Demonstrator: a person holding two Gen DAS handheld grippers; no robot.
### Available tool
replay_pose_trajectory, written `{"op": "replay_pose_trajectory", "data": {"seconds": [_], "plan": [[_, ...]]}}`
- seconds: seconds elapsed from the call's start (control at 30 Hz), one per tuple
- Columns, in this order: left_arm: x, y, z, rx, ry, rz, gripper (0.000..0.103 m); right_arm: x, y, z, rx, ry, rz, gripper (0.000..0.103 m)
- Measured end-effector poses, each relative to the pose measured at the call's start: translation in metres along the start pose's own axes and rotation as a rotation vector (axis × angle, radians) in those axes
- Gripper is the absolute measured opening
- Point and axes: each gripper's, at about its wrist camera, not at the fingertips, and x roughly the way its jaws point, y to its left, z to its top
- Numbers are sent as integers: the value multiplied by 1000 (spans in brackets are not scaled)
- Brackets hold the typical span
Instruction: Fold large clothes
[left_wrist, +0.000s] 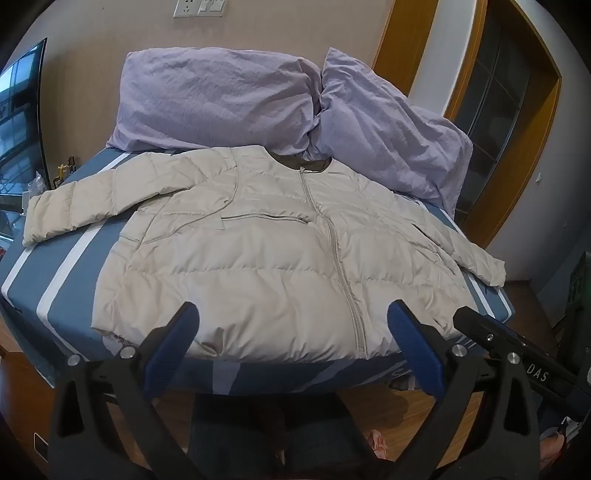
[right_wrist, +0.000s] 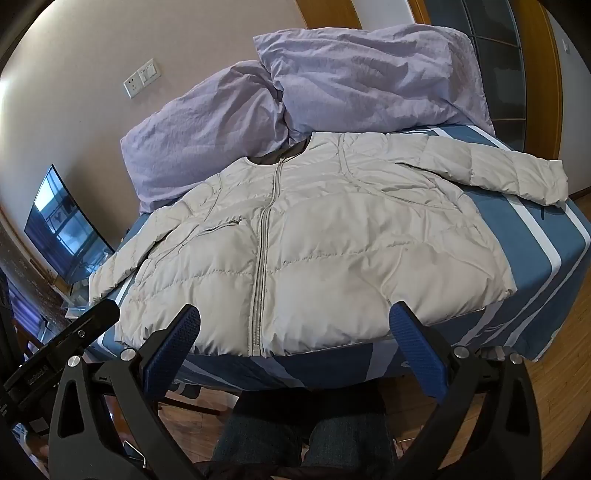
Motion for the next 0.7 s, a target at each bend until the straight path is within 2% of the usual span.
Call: {"op": "replay_pose_trajectory", "data": {"seconds": [0.7], "plan": [[0,0,0,0,6,2,101,0,0,-1,0,-2,2,102]]}}
